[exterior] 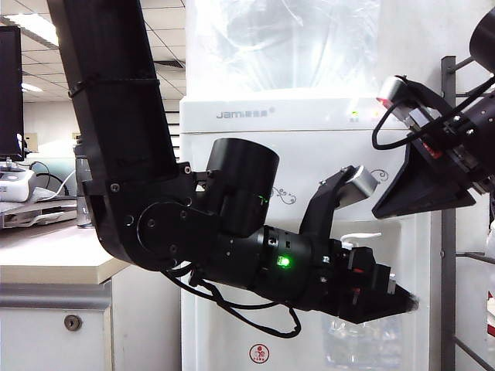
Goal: Pick up the plastic mug from the left desk, go to the cold water outlet of the water dispenser, press the vertical switch to get some water, then put the mug back on the desk.
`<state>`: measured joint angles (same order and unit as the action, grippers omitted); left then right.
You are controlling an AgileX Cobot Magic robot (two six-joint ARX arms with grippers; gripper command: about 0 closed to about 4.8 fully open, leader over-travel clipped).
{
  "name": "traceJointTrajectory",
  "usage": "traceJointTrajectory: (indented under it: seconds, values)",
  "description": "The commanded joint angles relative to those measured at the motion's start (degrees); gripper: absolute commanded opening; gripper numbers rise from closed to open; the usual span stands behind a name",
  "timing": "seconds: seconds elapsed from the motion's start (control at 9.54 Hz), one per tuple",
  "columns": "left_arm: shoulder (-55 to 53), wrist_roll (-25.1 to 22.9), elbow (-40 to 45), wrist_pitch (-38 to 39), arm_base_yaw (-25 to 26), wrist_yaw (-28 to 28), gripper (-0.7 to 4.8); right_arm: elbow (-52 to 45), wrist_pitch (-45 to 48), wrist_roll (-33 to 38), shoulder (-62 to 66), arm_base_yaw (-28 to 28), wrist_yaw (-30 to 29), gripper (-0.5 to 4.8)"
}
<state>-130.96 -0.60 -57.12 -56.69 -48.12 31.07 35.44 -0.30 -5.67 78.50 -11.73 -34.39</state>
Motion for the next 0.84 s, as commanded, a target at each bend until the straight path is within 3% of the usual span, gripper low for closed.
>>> traceJointTrajectory:
  seconds: [0.1,0.84]
  values:
    - [0.5,-0.9,-0.2,-3.2,-0.4,1.3,-0.06,0.2,3.6,-0.3,0.0,-0.1,-0.3,-0.01]
    - [0.5,-0.9,-0.2,-3.2,-0.4,1.3,-0.06,0.2,7.0,-0.3,3.7,-0.1,-0.2,-0.01]
